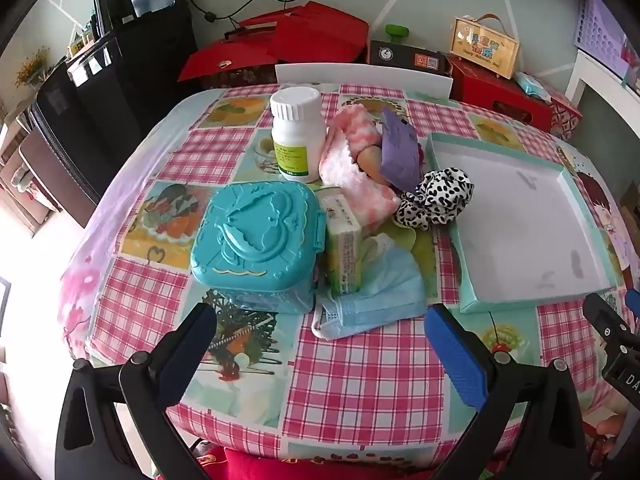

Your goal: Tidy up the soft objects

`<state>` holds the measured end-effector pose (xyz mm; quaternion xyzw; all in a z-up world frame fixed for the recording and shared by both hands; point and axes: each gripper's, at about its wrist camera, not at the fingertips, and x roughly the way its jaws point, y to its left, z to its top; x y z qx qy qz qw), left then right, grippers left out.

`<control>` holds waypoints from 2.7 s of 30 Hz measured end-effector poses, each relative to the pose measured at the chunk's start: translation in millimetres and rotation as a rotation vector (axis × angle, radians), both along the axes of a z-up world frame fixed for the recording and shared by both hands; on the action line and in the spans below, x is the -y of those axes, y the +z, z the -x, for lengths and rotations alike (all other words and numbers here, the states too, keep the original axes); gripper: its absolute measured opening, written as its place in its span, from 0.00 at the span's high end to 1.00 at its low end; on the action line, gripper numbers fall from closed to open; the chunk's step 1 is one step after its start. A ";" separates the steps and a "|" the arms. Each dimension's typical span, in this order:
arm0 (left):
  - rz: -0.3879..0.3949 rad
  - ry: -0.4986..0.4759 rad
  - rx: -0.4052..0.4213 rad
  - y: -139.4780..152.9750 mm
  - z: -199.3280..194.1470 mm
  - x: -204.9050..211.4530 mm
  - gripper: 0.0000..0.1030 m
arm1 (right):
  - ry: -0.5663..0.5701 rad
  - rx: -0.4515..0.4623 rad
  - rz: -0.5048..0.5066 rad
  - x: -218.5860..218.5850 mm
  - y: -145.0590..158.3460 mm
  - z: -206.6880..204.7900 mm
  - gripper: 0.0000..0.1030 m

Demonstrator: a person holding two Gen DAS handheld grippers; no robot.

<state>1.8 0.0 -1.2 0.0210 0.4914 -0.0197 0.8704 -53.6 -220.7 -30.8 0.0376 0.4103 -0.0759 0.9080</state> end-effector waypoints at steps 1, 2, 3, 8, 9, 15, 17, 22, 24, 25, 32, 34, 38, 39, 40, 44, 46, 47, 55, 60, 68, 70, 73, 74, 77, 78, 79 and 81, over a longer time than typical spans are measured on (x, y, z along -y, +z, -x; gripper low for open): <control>-0.001 -0.004 -0.005 0.0 -1.1 0.2 0.00 | 0.000 -0.001 0.001 0.1 -0.3 -0.3 0.00; -0.001 -0.009 -0.006 0.8 -2.3 -1.0 0.00 | 0.001 -0.002 0.001 0.3 -0.6 -0.4 0.00; -0.010 -0.002 0.004 1.2 -2.7 -3.2 0.00 | 0.000 -0.006 0.001 0.4 -1.3 -1.2 0.00; -0.039 -0.006 0.044 0.8 1.7 3.7 0.00 | 0.005 -0.010 0.006 -0.4 -1.9 -2.2 0.00; -0.039 -0.007 0.043 0.9 2.2 4.1 0.00 | -0.001 -0.008 0.004 2.6 -8.1 -5.5 0.00; -0.036 -0.008 0.041 1.8 1.8 4.0 0.00 | 0.002 -0.013 0.015 -1.4 -4.6 -4.2 0.00; -0.039 -0.005 0.037 1.2 2.0 3.6 0.00 | -0.001 -0.015 0.016 -1.2 -4.4 -3.9 0.00; -0.042 -0.006 0.028 -0.7 2.7 5.0 0.00 | -0.003 -0.016 0.016 -0.3 -4.2 -3.6 0.00; -0.044 -0.010 0.029 -0.3 3.7 5.5 0.00 | -0.002 -0.017 0.022 -1.0 -4.7 -3.3 0.00; -0.046 -0.012 0.029 0.0 3.9 5.9 0.00 | -0.005 -0.018 0.026 -1.4 -4.4 -3.7 0.00; -0.051 -0.023 0.028 1.3 4.3 7.6 0.00 | -0.016 -0.010 0.016 1.0 -2.7 -2.0 0.00; -0.052 -0.025 0.028 1.4 4.7 8.1 0.00 | -0.015 -0.006 0.016 1.0 -2.1 -1.5 0.00; -0.052 -0.025 0.028 1.7 4.6 8.3 0.00 | 0.004 0.008 0.009 -1.0 0.2 -1.7 0.00; -0.052 -0.025 0.028 1.7 4.7 8.5 0.00 | 0.010 0.014 0.010 -2.0 0.9 -1.1 0.00; -0.052 -0.024 0.028 1.8 4.6 8.4 0.00 | 0.011 0.015 0.012 -2.7 1.3 -1.2 0.00; -0.050 -0.022 0.028 2.1 3.6 6.9 0.00 | 0.014 0.026 0.013 -2.5 2.9 -0.3 0.00; -0.049 -0.021 0.028 1.9 3.9 6.2 0.00 | 0.016 0.028 0.006 -1.6 3.0 -0.1 0.00; -0.049 -0.021 0.028 1.9 3.9 5.9 0.00 | 0.017 0.028 0.004 -1.3 3.0 -0.5 0.00; -0.050 -0.023 0.028 1.8 3.9 6.0 0.00 | 0.022 0.031 0.009 -2.3 4.5 0.3 0.00; -0.051 -0.019 0.026 2.1 4.0 4.0 0.00 | 0.026 0.020 0.017 -3.8 3.6 -0.6 0.00; -0.053 -0.014 0.023 1.8 3.9 2.9 0.00 | 0.021 0.014 0.021 -3.1 2.6 -0.8 0.00; -0.052 -0.014 0.020 1.8 3.7 3.0 0.00 | 0.020 0.009 0.022 -2.9 2.2 -1.2 0.00; -0.050 -0.017 0.019 1.8 4.0 4.3 0.00 | 0.020 0.006 0.025 -3.1 1.5 -1.3 0.00; -0.050 -0.016 0.019 1.6 4.3 5.2 0.00 | 0.020 0.005 0.027 -3.4 1.5 -1.2 0.00; -0.049 -0.017 0.019 1.7 4.2 5.1 0.00 | 0.021 0.003 0.029 -3.6 1.6 -1.2 0.00; -0.046 -0.018 0.020 1.8 4.1 5.1 0.00 | 0.021 0.002 0.030 -3.6 1.6 -1.2 0.00; -0.040 -0.019 0.020 2.0 4.0 4.8 0.00 | 0.020 0.003 0.029 -3.7 1.6 -1.3 0.00; -0.033 -0.020 0.024 2.6 3.9 4.5 0.00 | 0.020 0.003 0.029 -3.7 1.5 -1.1 0.00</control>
